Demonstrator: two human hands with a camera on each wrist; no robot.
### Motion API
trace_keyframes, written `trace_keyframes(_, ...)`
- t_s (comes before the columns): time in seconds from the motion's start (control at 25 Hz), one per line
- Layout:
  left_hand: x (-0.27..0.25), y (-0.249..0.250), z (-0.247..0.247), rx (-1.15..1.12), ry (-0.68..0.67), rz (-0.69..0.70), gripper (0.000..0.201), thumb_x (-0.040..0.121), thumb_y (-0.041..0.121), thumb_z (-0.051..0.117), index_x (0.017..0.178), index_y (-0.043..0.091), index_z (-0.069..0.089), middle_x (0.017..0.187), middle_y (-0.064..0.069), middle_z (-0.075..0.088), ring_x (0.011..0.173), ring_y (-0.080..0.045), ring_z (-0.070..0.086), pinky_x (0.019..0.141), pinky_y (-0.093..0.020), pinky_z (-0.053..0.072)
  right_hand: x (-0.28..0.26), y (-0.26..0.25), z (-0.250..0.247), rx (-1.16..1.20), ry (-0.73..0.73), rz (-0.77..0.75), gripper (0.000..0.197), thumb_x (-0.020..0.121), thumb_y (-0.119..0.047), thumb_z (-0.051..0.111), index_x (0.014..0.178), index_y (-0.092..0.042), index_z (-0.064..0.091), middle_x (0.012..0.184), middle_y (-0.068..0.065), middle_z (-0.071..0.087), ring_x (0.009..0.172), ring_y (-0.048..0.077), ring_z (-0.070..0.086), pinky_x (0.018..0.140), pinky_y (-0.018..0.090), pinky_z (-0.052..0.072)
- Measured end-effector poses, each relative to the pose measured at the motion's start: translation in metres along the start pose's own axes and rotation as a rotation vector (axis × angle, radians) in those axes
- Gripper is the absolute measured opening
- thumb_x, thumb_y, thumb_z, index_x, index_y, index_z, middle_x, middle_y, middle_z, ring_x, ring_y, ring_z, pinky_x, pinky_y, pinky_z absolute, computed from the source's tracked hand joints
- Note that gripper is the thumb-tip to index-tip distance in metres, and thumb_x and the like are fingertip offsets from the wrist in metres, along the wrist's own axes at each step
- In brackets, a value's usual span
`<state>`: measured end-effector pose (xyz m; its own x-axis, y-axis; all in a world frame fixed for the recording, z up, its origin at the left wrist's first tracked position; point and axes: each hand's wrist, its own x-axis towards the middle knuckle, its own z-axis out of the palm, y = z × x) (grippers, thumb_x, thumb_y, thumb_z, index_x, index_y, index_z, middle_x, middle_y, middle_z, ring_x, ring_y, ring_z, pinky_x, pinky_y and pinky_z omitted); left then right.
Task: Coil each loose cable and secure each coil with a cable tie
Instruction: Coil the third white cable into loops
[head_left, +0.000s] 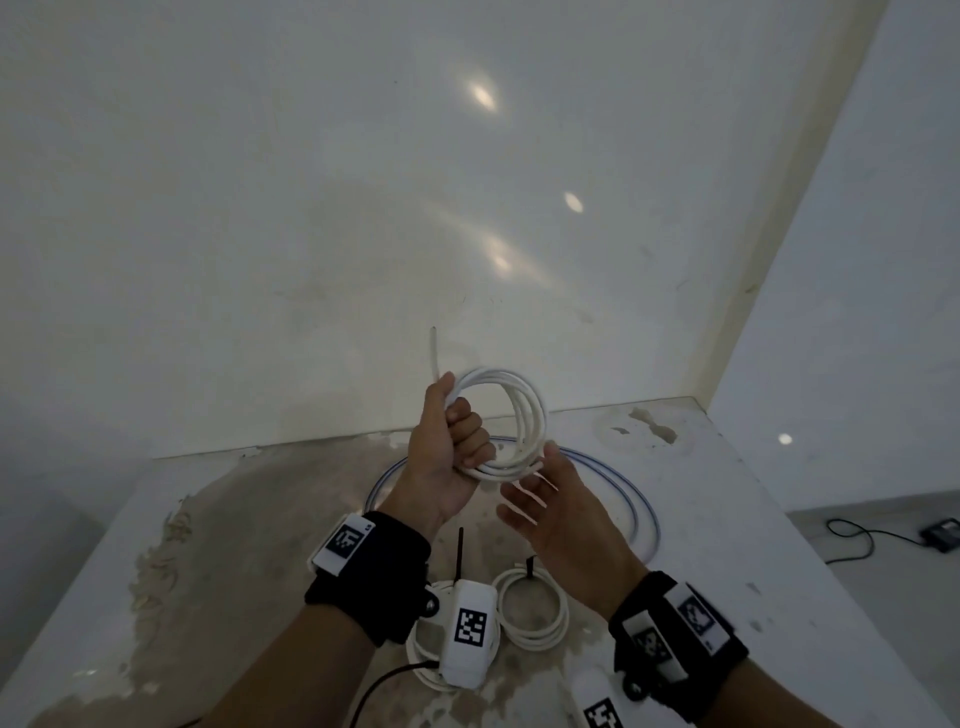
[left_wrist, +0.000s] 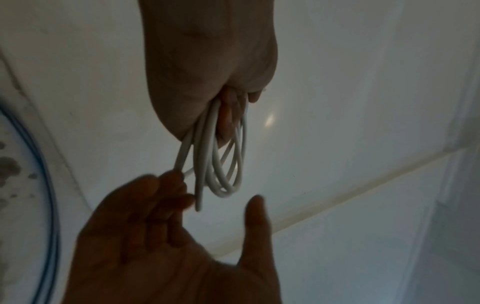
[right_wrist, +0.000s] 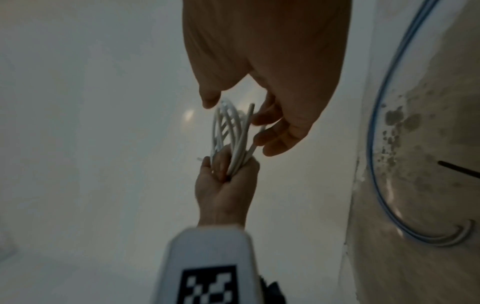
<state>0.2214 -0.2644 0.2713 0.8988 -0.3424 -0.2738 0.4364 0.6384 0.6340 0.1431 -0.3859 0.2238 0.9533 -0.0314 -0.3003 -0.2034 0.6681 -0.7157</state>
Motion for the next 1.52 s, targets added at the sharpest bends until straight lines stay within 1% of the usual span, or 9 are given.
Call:
trace_keyframes(0.12,-0.004,-0.006,0.003,-0.042,0.003,0.046,0.053,0.093,0.055,0.048,0.057,0.022,0.028,0.041,0.007,0.017,0.032,-0.007,0.016,0.034,-0.021,0.019,0.004,-0.001,0.01,-0.085,-0.048,-0.023,0.064,0.087,-0.05,0.069,0.128,-0.004,0.052,0.123,0.014,0.066,0.11,0.03,0.067,0.09,0.047,0.057)
trace_keyframes(0.2,-0.007,-0.009,0.004,-0.065,-0.004,0.066,0.058,0.09,0.065,0.044,0.057,0.021,0.029,0.041,0.007,0.018,0.033,-0.008,0.017,0.034,-0.021,0.021,0.008,-0.005,0.014,-0.055,-0.039,-0.072,0.049,0.096,-0.042,0.059,0.126,-0.004,0.052,0.129,0.019,0.063,0.116,0.033,0.065,0.092,0.047,0.056)
trace_keyframes(0.4,-0.011,-0.015,0.006,-0.169,0.032,0.187,0.055,0.097,0.057,0.04,0.056,0.02,0.034,0.043,0.006,0.022,0.039,-0.009,0.022,0.046,-0.023,0.031,0.004,-0.004,0.02,0.14,0.009,-0.006,0.048,0.091,-0.051,0.056,0.099,-0.008,0.076,0.119,0.017,0.067,0.109,0.029,0.064,0.102,0.039,0.049)
trace_keyframes(0.64,-0.011,-0.003,0.009,-0.214,0.091,0.266,0.049,0.1,0.044,0.039,0.057,0.021,0.034,0.048,0.006,0.026,0.043,-0.01,0.029,0.059,-0.026,0.033,-0.007,0.002,0.024,-0.062,-0.073,0.025,0.061,0.083,-0.056,0.057,0.128,-0.015,0.058,0.12,0.012,0.071,0.111,0.026,0.068,0.101,0.046,0.051)
trace_keyframes(0.88,-0.021,-0.022,0.011,0.083,0.053,0.201,0.046,0.103,0.038,0.032,0.066,0.016,0.045,0.048,0.003,0.037,0.056,-0.014,0.048,0.075,-0.033,0.046,0.012,-0.01,0.027,-0.282,0.04,-0.282,0.025,0.102,-0.015,0.049,0.108,0.006,0.06,0.099,0.016,0.071,0.102,0.03,0.068,0.081,0.034,0.057)
trace_keyframes(1.0,-0.019,-0.012,-0.001,0.214,0.13,0.142,0.029,0.099,0.023,0.031,0.092,0.01,0.056,0.054,0.0,0.046,0.052,-0.019,0.05,0.067,-0.036,0.047,0.017,-0.01,0.012,-0.527,0.112,-0.414,0.007,0.095,-0.01,0.054,0.093,-0.003,0.054,0.079,0.007,0.064,0.079,0.022,0.063,0.08,0.047,0.054)
trace_keyframes(1.16,-0.018,0.002,-0.012,0.519,0.171,0.074,0.042,0.1,0.025,0.025,0.094,0.005,0.061,0.052,0.002,0.039,0.042,-0.014,0.034,0.051,-0.031,0.045,0.007,-0.009,-0.001,-0.838,0.04,-0.411,0.013,0.096,-0.001,0.049,0.091,-0.012,0.055,0.077,0.003,0.065,0.074,0.018,0.061,0.072,0.032,0.048)
trace_keyframes(1.32,-0.021,-0.002,-0.016,0.63,0.155,0.028,0.037,0.099,0.025,0.025,0.086,0.007,0.054,0.05,0.003,0.029,0.038,-0.011,0.026,0.048,-0.028,0.036,0.004,-0.009,-0.003,-0.897,-0.033,-0.403,0.01,0.101,-0.008,0.047,0.109,-0.01,0.054,0.074,0.009,0.064,0.063,0.015,0.065,0.065,0.034,0.056)
trace_keyframes(1.52,-0.02,-0.007,-0.028,0.78,0.292,0.156,0.053,0.096,0.059,0.04,0.065,0.016,0.044,0.046,0.007,0.03,0.037,-0.01,0.027,0.04,-0.023,0.028,0.005,-0.004,0.008,-0.801,-0.13,-0.347,0.028,0.102,-0.031,0.052,0.127,-0.02,0.047,0.077,0.012,0.068,0.068,0.032,0.068,0.058,0.042,0.061)
